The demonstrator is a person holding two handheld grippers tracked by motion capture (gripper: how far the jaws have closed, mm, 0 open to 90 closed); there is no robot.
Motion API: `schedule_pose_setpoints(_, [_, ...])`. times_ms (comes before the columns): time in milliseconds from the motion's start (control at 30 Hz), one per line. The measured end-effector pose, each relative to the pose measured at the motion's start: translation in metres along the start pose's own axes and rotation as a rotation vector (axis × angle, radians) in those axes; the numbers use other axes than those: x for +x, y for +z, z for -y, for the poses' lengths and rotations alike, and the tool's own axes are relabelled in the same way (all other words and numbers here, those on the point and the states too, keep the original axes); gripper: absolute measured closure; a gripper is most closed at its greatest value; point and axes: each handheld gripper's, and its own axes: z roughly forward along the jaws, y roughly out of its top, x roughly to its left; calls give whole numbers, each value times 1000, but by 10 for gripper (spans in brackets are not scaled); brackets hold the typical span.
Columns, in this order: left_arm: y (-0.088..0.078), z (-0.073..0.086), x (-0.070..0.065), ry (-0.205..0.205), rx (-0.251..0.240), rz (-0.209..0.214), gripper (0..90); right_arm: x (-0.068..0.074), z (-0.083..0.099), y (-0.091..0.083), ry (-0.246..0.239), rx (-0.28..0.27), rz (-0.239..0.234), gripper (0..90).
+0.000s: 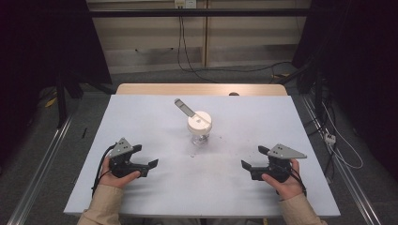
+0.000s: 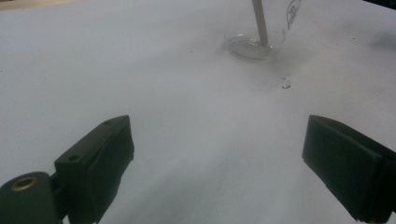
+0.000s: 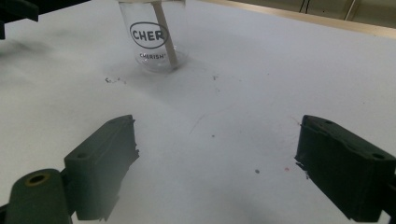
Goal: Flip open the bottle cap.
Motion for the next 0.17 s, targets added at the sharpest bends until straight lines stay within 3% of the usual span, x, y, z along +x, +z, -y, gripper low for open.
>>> schedule_pose_setpoints(167, [-1, 0, 0, -8, -9, -3, 84, -1, 3, -4, -7, 8, 4, 113])
